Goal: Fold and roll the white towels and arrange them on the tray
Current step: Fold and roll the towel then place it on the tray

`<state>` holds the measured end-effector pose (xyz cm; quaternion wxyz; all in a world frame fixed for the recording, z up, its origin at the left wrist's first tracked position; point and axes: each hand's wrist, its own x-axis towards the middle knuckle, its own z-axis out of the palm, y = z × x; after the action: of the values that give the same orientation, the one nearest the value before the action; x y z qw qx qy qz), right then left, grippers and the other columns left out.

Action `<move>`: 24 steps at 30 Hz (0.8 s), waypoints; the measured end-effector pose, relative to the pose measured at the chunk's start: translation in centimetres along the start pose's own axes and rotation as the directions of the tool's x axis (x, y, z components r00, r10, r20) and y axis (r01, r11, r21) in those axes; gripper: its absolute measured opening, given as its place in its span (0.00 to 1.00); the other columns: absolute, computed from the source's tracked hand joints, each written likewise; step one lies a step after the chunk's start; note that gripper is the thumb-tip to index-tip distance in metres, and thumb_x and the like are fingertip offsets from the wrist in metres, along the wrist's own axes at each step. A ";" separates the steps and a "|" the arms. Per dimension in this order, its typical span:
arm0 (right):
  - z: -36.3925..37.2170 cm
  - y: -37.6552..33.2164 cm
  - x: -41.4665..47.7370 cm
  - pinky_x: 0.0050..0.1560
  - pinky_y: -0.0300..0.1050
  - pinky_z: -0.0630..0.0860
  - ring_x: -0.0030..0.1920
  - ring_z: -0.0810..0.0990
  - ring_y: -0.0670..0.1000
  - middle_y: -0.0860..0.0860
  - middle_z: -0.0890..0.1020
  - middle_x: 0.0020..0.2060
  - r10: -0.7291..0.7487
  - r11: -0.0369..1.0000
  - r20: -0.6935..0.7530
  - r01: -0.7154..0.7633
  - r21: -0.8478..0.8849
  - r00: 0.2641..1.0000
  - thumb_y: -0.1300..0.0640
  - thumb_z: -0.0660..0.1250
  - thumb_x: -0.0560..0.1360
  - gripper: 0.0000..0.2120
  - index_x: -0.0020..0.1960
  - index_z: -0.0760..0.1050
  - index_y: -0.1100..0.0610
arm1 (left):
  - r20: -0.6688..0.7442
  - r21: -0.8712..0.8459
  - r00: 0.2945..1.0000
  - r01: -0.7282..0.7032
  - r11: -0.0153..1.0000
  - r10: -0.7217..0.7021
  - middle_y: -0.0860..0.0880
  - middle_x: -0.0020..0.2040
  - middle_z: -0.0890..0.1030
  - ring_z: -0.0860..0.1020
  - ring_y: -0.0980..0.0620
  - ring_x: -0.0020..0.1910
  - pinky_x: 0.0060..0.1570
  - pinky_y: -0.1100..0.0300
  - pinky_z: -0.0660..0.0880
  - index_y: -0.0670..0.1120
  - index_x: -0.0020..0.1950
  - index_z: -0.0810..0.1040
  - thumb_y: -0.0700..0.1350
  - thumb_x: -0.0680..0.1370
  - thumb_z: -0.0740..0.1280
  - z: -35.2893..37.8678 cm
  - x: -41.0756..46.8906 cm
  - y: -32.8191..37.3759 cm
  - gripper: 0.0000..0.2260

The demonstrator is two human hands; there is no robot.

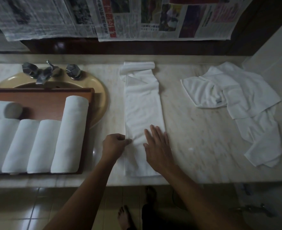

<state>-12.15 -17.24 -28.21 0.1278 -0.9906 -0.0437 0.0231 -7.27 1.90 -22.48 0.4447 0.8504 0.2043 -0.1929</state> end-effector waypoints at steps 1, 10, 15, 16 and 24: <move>0.0 0.4 -0.1 0.79 0.64 0.54 0.83 0.51 0.56 0.56 0.57 0.82 0.045 0.999 -0.013 -0.045 -0.007 0.999 0.46 0.51 0.85 0.28 0.82 0.59 0.56 | -0.007 0.011 1.000 0.001 1.000 -0.001 0.51 0.38 0.85 0.83 0.53 0.38 0.37 0.61 0.77 0.49 0.41 0.86 0.50 0.73 0.79 0.1 0.1 -0.1 0.06; 0.3 -1.9 2.4 0.79 0.64 0.54 0.83 0.49 0.57 0.56 0.56 0.83 -0.035 0.999 0.005 0.035 0.010 0.999 0.48 0.52 0.85 0.26 0.82 0.58 0.53 | 0.011 0.060 0.996 -0.093 0.994 0.092 0.52 0.34 0.84 0.83 0.54 0.35 0.38 0.56 0.80 0.51 0.43 0.87 0.52 0.79 0.71 0.7 0.7 0.9 0.09; 0.2 0.5 2.5 0.80 0.64 0.47 0.83 0.46 0.54 0.53 0.52 0.84 -0.028 0.998 0.012 0.028 -0.049 1.000 0.42 0.49 0.85 0.30 0.84 0.53 0.53 | -0.010 0.037 0.999 -0.048 0.998 0.048 0.52 0.37 0.86 0.83 0.60 0.33 0.41 0.62 0.79 0.48 0.50 0.88 0.49 0.74 0.78 0.4 1.5 0.5 0.08; 0.0 1.1 2.5 0.80 0.64 0.46 0.83 0.45 0.54 0.52 0.50 0.84 0.010 0.998 0.006 -0.010 -0.061 1.000 0.41 0.48 0.85 0.31 0.84 0.52 0.52 | -0.023 0.030 0.999 -0.043 0.999 0.044 0.52 0.36 0.85 0.82 0.61 0.32 0.39 0.64 0.78 0.48 0.49 0.88 0.49 0.73 0.79 0.4 1.4 0.5 0.07; -1.8 0.7 4.3 0.81 0.64 0.47 0.83 0.47 0.58 0.56 0.52 0.83 0.026 0.999 -0.097 -0.023 0.034 0.995 0.45 0.48 0.86 0.28 0.83 0.56 0.55 | -0.267 0.183 0.901 -0.302 0.936 0.343 0.54 0.43 0.81 0.79 0.54 0.40 0.39 0.60 0.75 0.50 0.51 0.78 0.51 0.74 0.78 1.6 0.9 0.9 0.12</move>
<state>-7.66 -17.98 -26.81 0.1459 -0.9887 -0.0251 -0.0228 -6.24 0.23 -23.16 0.3755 0.9202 0.1108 -0.0010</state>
